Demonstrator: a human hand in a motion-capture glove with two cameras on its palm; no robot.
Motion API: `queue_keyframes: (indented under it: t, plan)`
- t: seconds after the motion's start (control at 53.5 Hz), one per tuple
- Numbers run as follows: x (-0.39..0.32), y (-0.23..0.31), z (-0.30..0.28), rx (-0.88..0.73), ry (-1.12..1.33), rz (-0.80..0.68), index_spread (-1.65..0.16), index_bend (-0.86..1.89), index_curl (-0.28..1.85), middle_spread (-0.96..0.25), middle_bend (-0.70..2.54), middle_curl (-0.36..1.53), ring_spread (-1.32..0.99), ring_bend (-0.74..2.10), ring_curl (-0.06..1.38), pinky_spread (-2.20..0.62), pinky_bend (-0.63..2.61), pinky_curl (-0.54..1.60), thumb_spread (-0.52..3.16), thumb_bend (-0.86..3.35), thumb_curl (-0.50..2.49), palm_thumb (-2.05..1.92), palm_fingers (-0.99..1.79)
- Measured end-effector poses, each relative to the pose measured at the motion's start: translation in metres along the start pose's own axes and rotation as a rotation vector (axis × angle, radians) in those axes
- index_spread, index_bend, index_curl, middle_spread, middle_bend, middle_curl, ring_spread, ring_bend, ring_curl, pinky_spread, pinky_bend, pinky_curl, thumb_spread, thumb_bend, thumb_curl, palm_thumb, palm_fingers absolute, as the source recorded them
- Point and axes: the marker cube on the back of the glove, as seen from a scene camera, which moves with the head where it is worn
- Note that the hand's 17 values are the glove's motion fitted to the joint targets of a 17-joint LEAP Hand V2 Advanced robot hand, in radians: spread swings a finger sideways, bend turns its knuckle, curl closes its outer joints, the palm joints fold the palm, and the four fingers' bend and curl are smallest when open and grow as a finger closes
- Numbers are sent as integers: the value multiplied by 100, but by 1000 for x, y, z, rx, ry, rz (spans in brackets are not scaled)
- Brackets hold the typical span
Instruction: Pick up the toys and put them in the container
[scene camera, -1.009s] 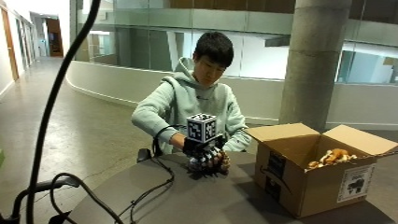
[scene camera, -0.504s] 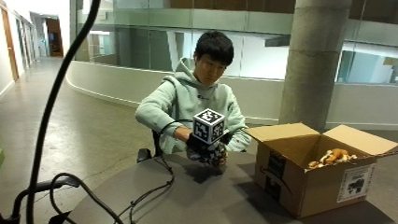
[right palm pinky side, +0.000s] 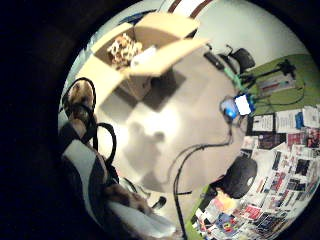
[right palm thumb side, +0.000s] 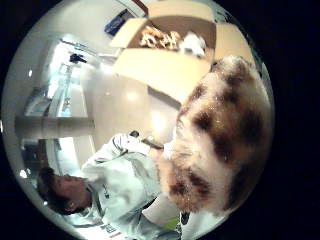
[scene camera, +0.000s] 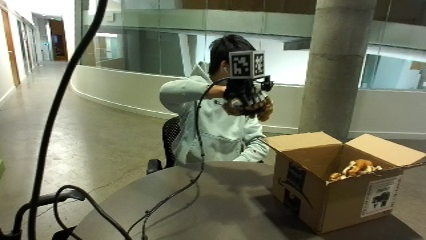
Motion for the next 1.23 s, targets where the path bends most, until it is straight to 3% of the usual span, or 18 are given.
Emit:
queue_keyframes:
  t: [0.075,0.168,0.392,0.467,0.523,0.598,0.617,0.635,0.673,0.766,0.859,1.233]
  plan:
    - [-16,-20,-27,77,-10,-56,-26,106,63,-24,101,82,-31,124,60,-37,93,46,42,15,100,66,109]
    - [-40,-48,-49,185,-35,-25,-26,104,66,-24,102,82,-30,124,60,-37,94,47,40,15,103,65,109]
    - [-73,-115,-60,352,-79,9,-26,100,73,-24,103,84,-30,124,59,-37,94,47,36,15,110,64,107]
    - [-80,-136,-50,340,-69,48,-27,97,76,-24,103,84,-31,124,59,-37,94,46,37,14,112,63,104]
    - [-78,-150,-33,225,-36,94,-28,93,78,-24,101,85,-31,124,59,-37,96,47,40,12,113,60,97]
    - [-62,-161,-11,18,22,147,-27,64,79,-25,86,83,-31,126,62,-36,115,53,56,7,108,56,56]
    - [-60,-162,-7,-17,31,152,-26,56,77,-25,84,82,-31,120,60,-34,112,52,66,4,106,48,34]
    - [-59,-162,-4,-41,38,153,-24,45,74,-23,74,79,-29,107,58,-28,111,53,73,-3,100,37,-14]
    - [-59,-163,0,-60,45,149,-23,35,71,-19,62,74,-24,93,56,-21,115,56,82,-8,93,27,-42]
    - [-59,-162,2,-39,26,134,-21,14,53,-12,39,63,-17,63,41,-11,107,46,97,-6,81,16,-37]
    - [-59,-159,-1,-10,-11,128,-20,11,45,-8,26,57,-12,48,34,-5,98,42,105,-5,71,8,-29]
    - [-39,-113,-43,47,20,102,-20,15,36,-4,17,45,-7,36,30,2,78,34,119,-1,49,3,-9]
